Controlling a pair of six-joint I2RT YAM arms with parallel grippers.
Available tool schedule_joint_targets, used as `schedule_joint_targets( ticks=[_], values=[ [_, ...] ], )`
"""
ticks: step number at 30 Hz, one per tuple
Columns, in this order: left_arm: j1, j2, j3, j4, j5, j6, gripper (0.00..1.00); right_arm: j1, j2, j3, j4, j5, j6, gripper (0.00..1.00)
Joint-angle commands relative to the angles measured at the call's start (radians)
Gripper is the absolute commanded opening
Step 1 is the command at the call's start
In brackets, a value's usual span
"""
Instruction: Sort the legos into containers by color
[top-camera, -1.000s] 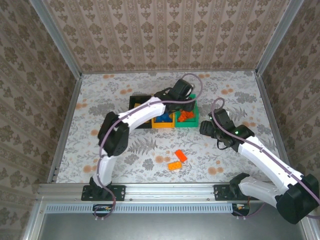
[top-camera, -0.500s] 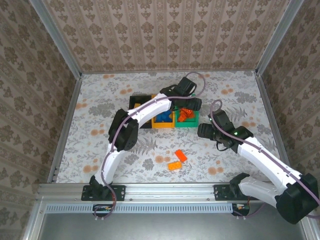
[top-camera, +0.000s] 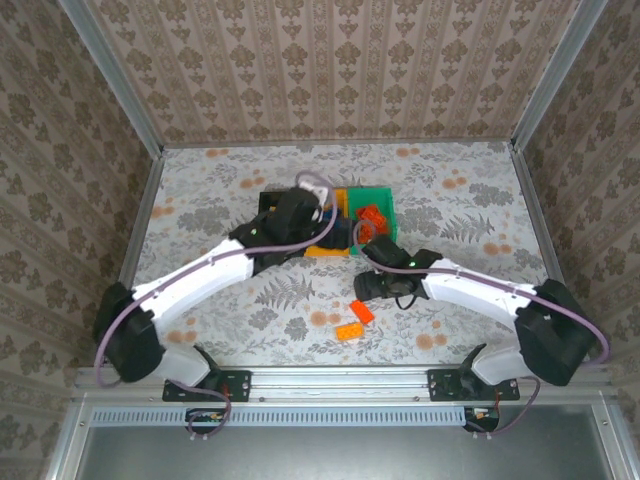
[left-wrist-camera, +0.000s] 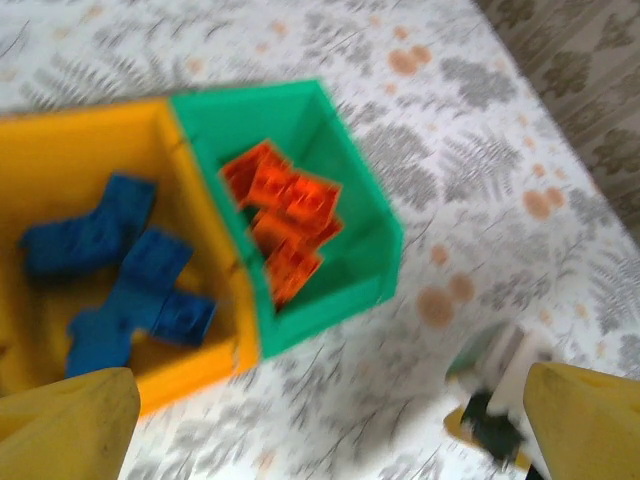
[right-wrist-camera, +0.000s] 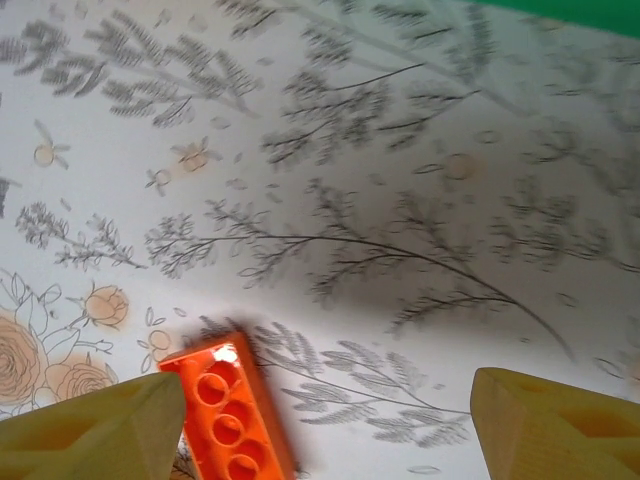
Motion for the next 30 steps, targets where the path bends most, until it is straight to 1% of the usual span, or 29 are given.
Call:
schedule_joint_targets(
  ticks=[1, 3, 6, 12, 15, 19, 23, 27, 30],
  values=[
    [-0.009, -0.109, -0.169, -0.011, -0.084, -0.091, 1.0, 0.05, 0.07, 0.036, 0.014, -0.014, -0.031, 0.76],
    [-0.009, -0.181, -0.259, -0.038, -0.118, -0.126, 1.0, 0.078, 0.103, 0.049, 0.006, -0.002, -0.031, 0.76],
    [-0.008, -0.26, -0.362, -0.059, -0.139, -0.17, 1.0, 0.109, 0.145, 0.065, -0.008, 0.026, -0.026, 0.76],
    [-0.003, -0.324, -0.444, -0.105, -0.179, -0.23, 1.0, 0.148, 0.209, 0.076, -0.031, 0.053, -0.002, 0.72],
    [0.0, -0.331, -0.454, -0.112, -0.175, -0.235, 1.0, 0.15, 0.23, 0.068, -0.062, 0.073, 0.016, 0.65],
    [0.005, -0.332, -0.456, -0.123, -0.177, -0.238, 1.0, 0.147, 0.221, 0.034, -0.066, 0.1, 0.04, 0.49],
    [0.012, -0.342, -0.456, -0.141, -0.19, -0.242, 1.0, 0.118, 0.177, -0.001, -0.066, 0.125, 0.063, 0.38],
    [0.015, -0.357, -0.464, -0.135, -0.184, -0.23, 1.0, 0.048, 0.09, -0.033, -0.077, 0.15, 0.07, 0.34],
    [0.017, -0.353, -0.465, -0.128, -0.165, -0.214, 1.0, -0.019, 0.0, -0.025, -0.103, 0.159, 0.045, 0.32]
  ],
)
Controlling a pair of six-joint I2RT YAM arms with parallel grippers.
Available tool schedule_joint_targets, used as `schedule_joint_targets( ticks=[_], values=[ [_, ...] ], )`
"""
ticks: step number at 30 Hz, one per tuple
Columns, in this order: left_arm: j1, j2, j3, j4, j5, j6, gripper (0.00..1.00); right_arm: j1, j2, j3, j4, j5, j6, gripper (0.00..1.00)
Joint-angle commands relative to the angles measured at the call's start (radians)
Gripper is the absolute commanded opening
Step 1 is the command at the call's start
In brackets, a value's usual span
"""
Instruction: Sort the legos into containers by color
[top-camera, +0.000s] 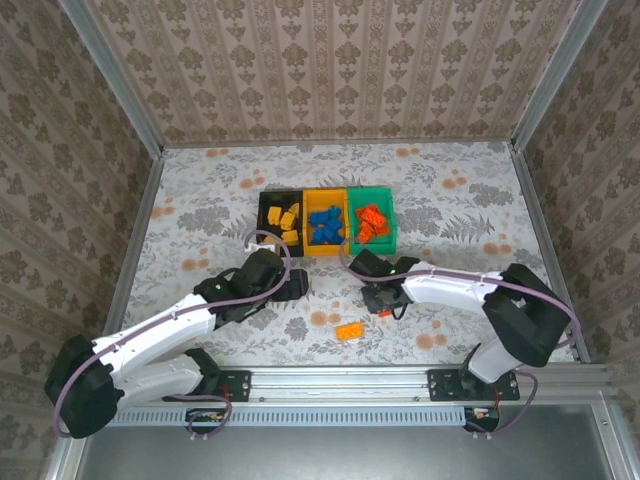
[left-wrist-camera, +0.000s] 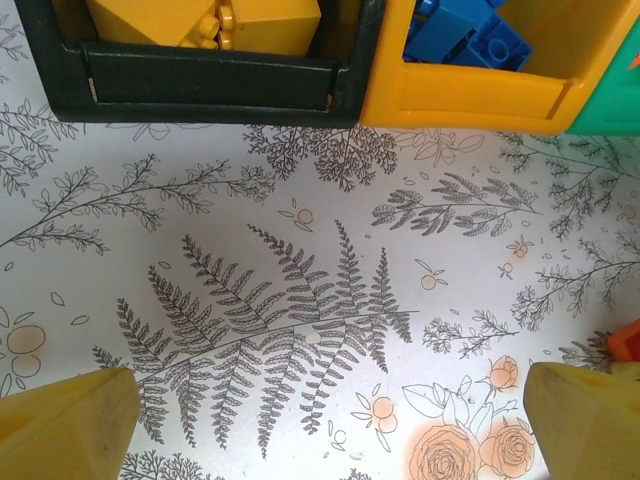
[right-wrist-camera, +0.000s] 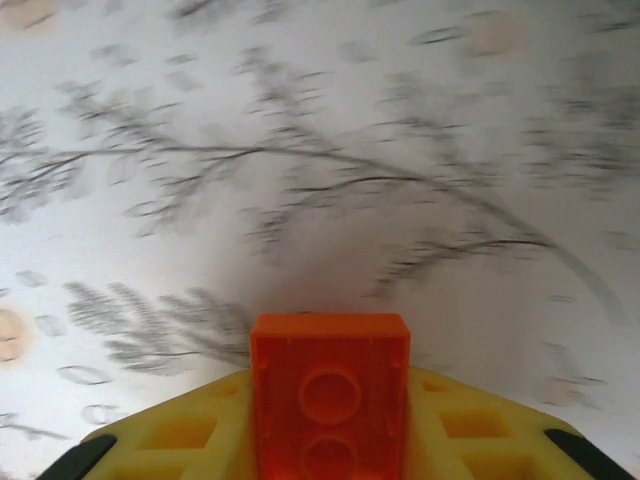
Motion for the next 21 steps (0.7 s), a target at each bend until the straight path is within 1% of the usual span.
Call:
schedule_joint_targets(
  ticks=[1, 2, 4, 8, 13, 16, 21],
  values=[
    [0.007, -0.006, -0.011, -0.01, 0.006, 0.007, 1.0, -0.064, -0.11, 0.017, -0.06, 0.05, -0.022, 0.32],
    [0.008, -0.003, -0.011, -0.01, 0.012, 0.009, 1.0, -0.083, -0.147, 0.041, -0.073, 0.052, -0.037, 0.32],
    [0.007, 0.004, -0.014, -0.006, 0.019, 0.011, 1.0, -0.112, -0.172, 0.103, -0.093, 0.053, -0.066, 0.32],
    [0.006, 0.026, -0.012, 0.007, 0.047, 0.016, 1.0, -0.169, -0.126, 0.263, -0.095, 0.044, -0.102, 0.34],
    [-0.005, 0.042, -0.008, 0.011, 0.054, 0.018, 1.0, -0.237, 0.066, 0.452, -0.066, 0.043, -0.096, 0.34],
    [-0.013, 0.047, -0.008, 0.009, 0.06, 0.019, 1.0, -0.269, 0.195, 0.571, -0.065, 0.07, -0.087, 0.35],
    [-0.028, 0.066, -0.006, 0.013, 0.068, 0.03, 1.0, -0.299, 0.39, 0.747, -0.1, 0.103, -0.067, 0.36]
  ],
)
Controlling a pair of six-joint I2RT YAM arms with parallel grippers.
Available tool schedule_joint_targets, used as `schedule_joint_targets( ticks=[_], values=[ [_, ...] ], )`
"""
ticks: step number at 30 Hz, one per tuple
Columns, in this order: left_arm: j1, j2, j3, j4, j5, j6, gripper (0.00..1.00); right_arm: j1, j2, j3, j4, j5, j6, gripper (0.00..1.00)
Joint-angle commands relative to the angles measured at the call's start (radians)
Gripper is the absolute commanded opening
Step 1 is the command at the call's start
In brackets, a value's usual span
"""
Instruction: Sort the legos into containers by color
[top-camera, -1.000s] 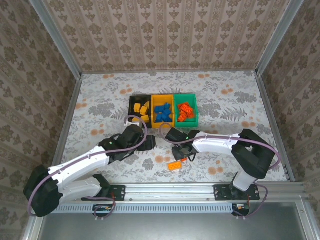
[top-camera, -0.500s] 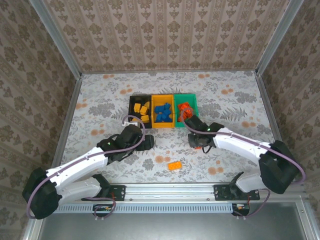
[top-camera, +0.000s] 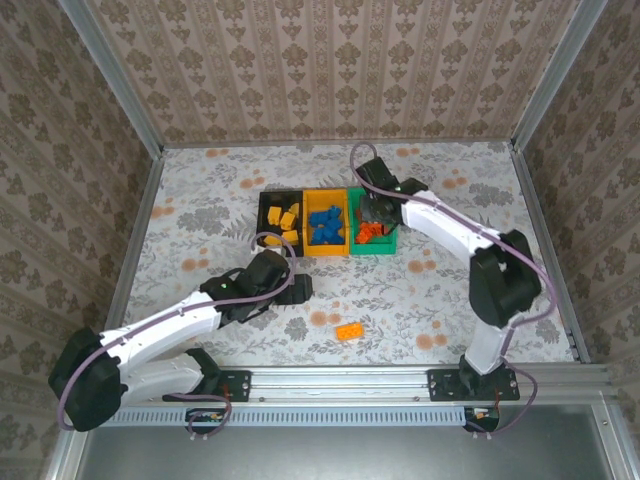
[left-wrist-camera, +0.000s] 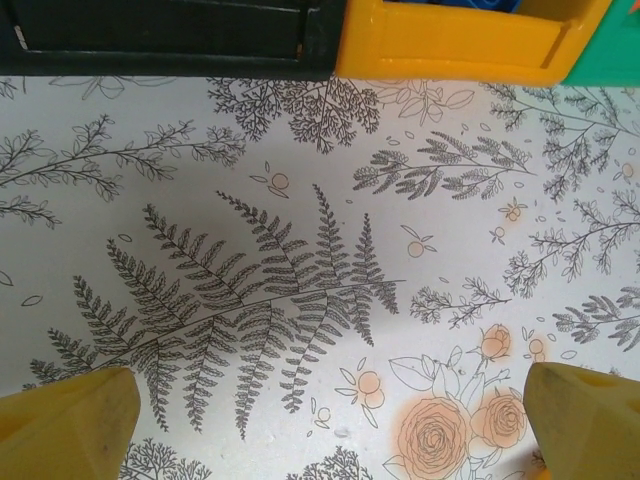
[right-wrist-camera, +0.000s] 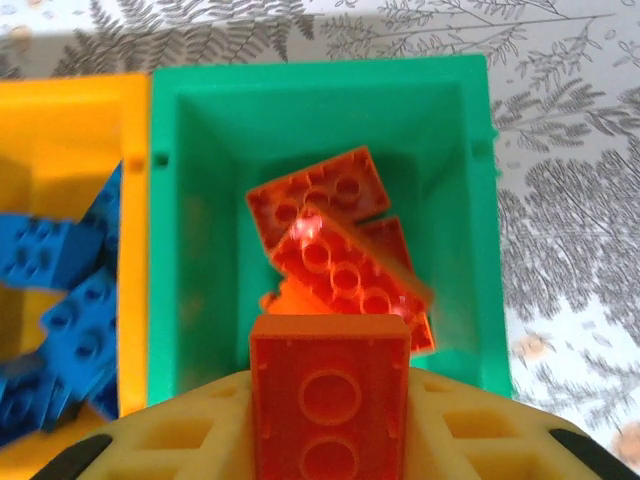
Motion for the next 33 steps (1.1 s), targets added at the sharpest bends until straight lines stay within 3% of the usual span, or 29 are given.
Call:
schedule_joint_targets(
  ticks=[1, 5, 9, 12, 16, 26, 33],
  values=[
    [-0.015, 0.017, -0.004, 0.005, 0.011, 0.029, 1.0, -0.011, 0.086, 0.102, -0.047, 0.049, 0.007, 0.37],
    [-0.028, 0.032, 0.004, 0.007, 0.016, 0.049, 1.0, -0.014, 0.151, 0.179, -0.075, 0.057, 0.018, 0.44],
    [-0.034, 0.056, 0.021, 0.012, 0.042, 0.086, 1.0, -0.014, 0.137, 0.181, -0.071, 0.041, 0.031, 0.64],
    [-0.043, 0.09, 0.048, 0.028, 0.079, 0.135, 1.0, -0.014, 0.09, 0.147, -0.057, 0.032, 0.043, 0.72],
    [-0.084, 0.177, 0.104, 0.071, 0.152, 0.234, 1.0, -0.017, -0.011, 0.037, -0.009, 0.008, 0.065, 0.75],
    [-0.337, 0.472, 0.301, 0.037, 0.105, 0.481, 0.97, -0.058, -0.177, -0.183, 0.041, -0.028, 0.09, 0.77],
    [-0.402, 0.565, 0.348, 0.01, 0.067, 0.531, 0.95, -0.093, -0.212, -0.23, 0.056, -0.042, 0.091, 0.78]
  ],
)
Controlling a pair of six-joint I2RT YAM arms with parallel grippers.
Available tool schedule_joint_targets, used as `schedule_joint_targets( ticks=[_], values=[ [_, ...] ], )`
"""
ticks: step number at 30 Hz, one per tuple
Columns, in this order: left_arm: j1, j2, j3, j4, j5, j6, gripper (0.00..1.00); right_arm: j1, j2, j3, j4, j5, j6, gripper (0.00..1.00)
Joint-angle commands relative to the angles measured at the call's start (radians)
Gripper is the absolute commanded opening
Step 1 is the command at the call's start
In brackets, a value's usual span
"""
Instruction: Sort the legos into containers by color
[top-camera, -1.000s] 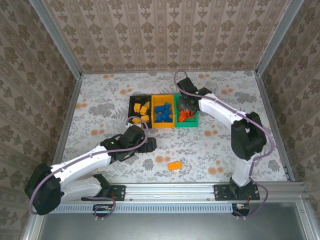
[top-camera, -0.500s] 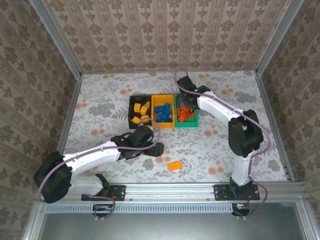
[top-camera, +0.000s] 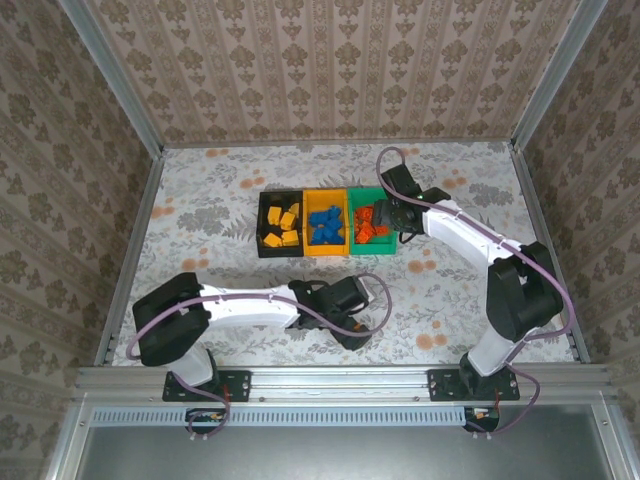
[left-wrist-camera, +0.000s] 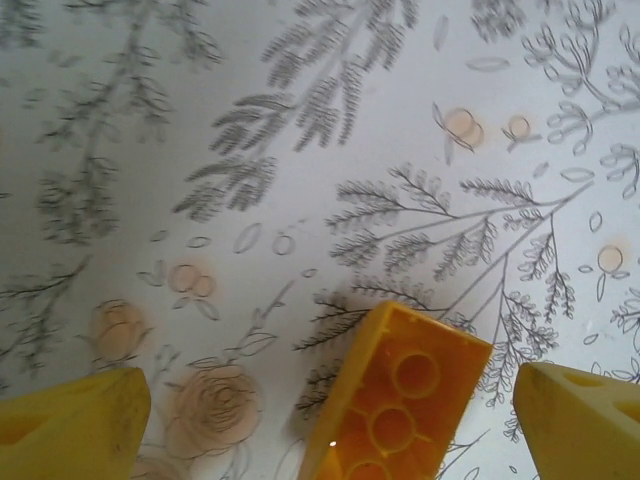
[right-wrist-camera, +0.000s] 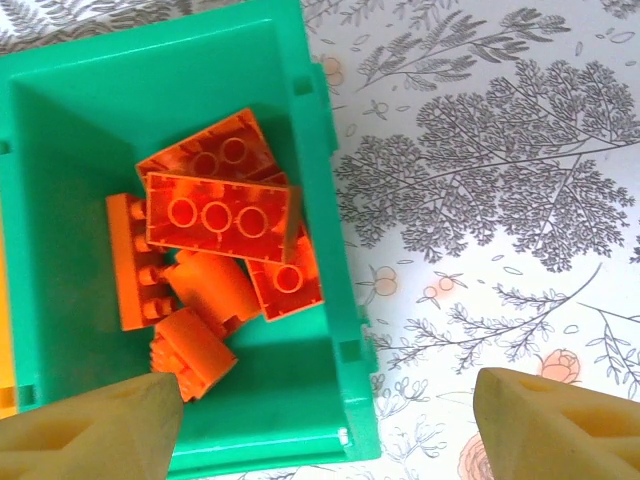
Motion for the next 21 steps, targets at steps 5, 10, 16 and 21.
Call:
schedule_joint_targets(
  ticks=[5, 10, 16, 21],
  values=[
    [-0.039, 0.101, 0.08, -0.054, -0.01, 0.097, 0.91, -0.024, -0.042, -0.025, 0.027, -0.024, 0.017, 0.78],
    [-0.05, 0.135, 0.086, -0.074, -0.014, 0.108, 0.75, -0.037, -0.043, -0.033, 0.033, -0.03, 0.018, 0.78],
    [-0.054, 0.126, 0.065, -0.082, -0.038, 0.11, 0.54, -0.052, -0.04, -0.041, 0.033, -0.032, 0.017, 0.78],
    [-0.054, 0.105, 0.054, -0.095, -0.07, 0.105, 0.42, -0.06, -0.039, -0.041, 0.033, -0.035, 0.026, 0.78]
  ],
)
